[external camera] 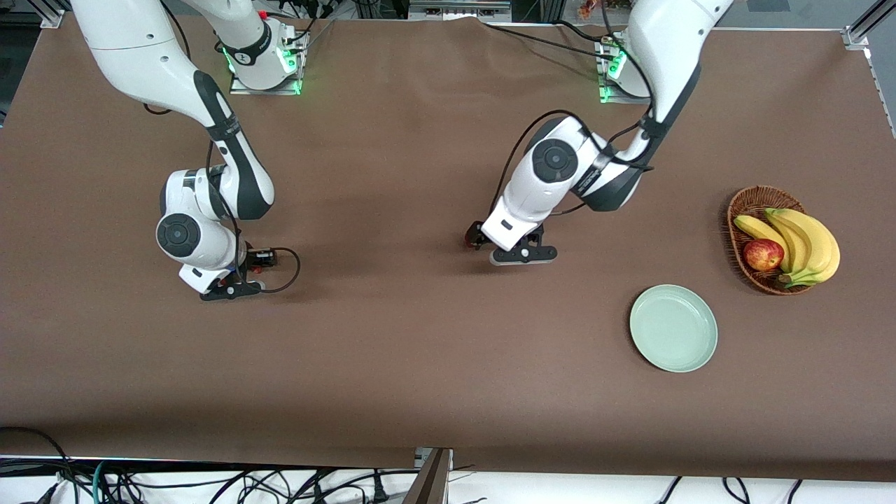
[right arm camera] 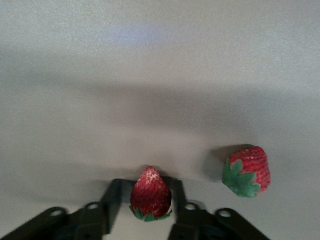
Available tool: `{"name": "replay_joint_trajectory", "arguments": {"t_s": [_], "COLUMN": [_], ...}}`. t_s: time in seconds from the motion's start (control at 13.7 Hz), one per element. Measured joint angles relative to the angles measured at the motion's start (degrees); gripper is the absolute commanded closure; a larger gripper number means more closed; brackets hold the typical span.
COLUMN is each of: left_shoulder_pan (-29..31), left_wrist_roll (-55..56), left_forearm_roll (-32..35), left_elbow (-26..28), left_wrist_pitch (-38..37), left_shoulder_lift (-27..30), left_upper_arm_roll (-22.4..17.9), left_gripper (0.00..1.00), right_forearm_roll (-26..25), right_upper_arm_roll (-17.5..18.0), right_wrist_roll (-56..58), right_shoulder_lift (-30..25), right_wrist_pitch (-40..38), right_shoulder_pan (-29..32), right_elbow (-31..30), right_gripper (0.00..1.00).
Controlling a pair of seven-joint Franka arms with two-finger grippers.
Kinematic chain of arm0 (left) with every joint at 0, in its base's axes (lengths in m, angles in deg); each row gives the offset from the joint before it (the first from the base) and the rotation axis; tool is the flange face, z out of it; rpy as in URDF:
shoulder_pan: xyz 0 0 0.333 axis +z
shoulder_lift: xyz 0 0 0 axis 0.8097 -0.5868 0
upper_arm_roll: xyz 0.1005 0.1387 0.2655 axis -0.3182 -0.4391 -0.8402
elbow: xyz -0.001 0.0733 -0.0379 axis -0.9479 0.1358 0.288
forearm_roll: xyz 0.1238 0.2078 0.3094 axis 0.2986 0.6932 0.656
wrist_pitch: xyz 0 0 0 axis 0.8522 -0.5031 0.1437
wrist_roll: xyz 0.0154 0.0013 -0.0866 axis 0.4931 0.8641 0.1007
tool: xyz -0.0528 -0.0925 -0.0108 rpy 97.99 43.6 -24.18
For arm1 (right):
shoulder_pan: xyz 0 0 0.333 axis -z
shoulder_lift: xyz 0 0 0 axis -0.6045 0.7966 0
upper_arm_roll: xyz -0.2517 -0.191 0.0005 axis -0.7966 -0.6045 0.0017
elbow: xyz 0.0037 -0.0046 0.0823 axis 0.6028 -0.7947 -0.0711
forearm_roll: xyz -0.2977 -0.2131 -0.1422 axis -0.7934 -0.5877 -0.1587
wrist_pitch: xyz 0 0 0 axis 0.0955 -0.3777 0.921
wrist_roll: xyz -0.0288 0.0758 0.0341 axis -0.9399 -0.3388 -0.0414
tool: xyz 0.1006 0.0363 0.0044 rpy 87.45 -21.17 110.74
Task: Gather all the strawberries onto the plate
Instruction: 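Grasp the strawberry with the left gripper while the right gripper grasps another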
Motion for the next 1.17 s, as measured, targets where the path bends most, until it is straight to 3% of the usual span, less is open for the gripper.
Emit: {"name": "replay_joint_trajectory", "arguments": {"t_s": [0.15, 0.37, 0.44, 0.59, 0.66, 0.95, 1.1, 1.17], "left_shoulder_pan": [-3.94, -7.68, -8.35, -9.07, -9.15, -9.15, -9.15, -9.15], "left_wrist_roll": [2.25, 5.74, 6.49, 7.12, 7.25, 7.27, 7.26, 7.26], "left_forearm_roll": [0.01, 0.02, 0.02, 0.03, 0.03, 0.05, 0.07, 0.07], "left_elbow": [-2.0, -2.73, -2.75, -2.79, -2.79, -2.88, -2.94, -2.95], "left_wrist_pitch": [0.0, 0.0, -0.01, -0.01, -0.01, 0.0, 0.0, -0.01], "left_shoulder_lift": [-2.78, -5.16, -5.65, -6.52, -6.88, -7.3, -7.3, -7.31], "left_upper_arm_roll": [-1.85, -2.8, -2.88, -3.02, -3.03, -3.46, -3.86, -3.95], "left_gripper": [0.0, 0.0, 0.1, 0.43, 0.48, 0.48, 0.97, 1.0], "right_forearm_roll": [0.0, 0.0, 0.01, 0.01, 0.01, 1.85, 5.09, 6.91], "right_upper_arm_roll": [-0.02, -0.03, -0.03, 0.01, 0.12, 1.74, 2.61, 3.22], "right_wrist_roll": [0.0, -0.01, -0.01, -0.01, -0.01, -0.01, -0.01, -0.03], "right_shoulder_lift": [-0.05, -0.19, -0.38, -1.28, -1.93, -3.45, -3.44, -3.44], "right_wrist_pitch": [0.0, 0.18, 0.41, 0.59, 0.59, 0.58, 0.58, 0.58], "right_shoulder_pan": [0.0, 0.01, 0.01, -0.01, -0.03, -0.3, -0.81, -1.03], "right_elbow": [-0.04, -0.01, 0.14, 1.05, 1.63, 4.39, 6.09, 6.76], "right_gripper": [0.8, 0.8, 0.8, 0.8, 0.8, 0.8, 0.8, 0.8]}}
